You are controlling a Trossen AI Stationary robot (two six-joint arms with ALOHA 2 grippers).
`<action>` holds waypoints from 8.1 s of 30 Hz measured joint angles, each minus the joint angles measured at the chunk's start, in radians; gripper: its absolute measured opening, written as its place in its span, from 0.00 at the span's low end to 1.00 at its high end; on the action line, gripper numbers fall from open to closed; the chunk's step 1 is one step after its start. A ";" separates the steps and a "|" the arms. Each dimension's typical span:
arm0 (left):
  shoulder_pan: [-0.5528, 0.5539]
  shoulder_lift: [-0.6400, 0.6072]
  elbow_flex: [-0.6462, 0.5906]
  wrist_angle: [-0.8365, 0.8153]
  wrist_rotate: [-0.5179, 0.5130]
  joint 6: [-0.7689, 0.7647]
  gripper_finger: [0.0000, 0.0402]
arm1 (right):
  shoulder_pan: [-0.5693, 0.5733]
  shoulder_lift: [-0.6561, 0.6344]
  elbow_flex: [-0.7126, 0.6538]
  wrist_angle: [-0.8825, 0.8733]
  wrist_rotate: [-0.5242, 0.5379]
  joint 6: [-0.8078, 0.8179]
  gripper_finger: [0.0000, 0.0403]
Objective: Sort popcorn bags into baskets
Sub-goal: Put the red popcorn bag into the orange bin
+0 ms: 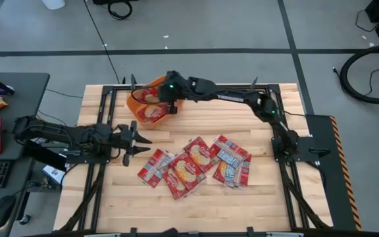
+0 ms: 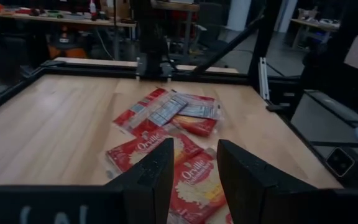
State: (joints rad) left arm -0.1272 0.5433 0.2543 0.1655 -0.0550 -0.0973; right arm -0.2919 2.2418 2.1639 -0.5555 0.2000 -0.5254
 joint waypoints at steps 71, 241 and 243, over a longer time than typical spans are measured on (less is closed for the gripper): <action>0.000 0.000 0.000 -0.076 -0.155 -0.075 0.32 | 0.558 0.093 0.060 -0.985 0.290 0.790 0.42; 0.000 0.000 0.000 -0.081 -0.208 -0.076 0.32 | 0.579 -0.297 -0.592 -0.530 0.971 0.743 0.03; 0.000 0.000 0.000 -0.081 -0.208 -0.074 0.32 | 0.544 -0.297 -0.592 -0.436 0.977 0.628 0.03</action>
State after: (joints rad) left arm -0.1273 0.5434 0.2543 0.0845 -0.2626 -0.1715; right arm 0.2526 1.9446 1.5719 -0.9913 1.1771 0.1026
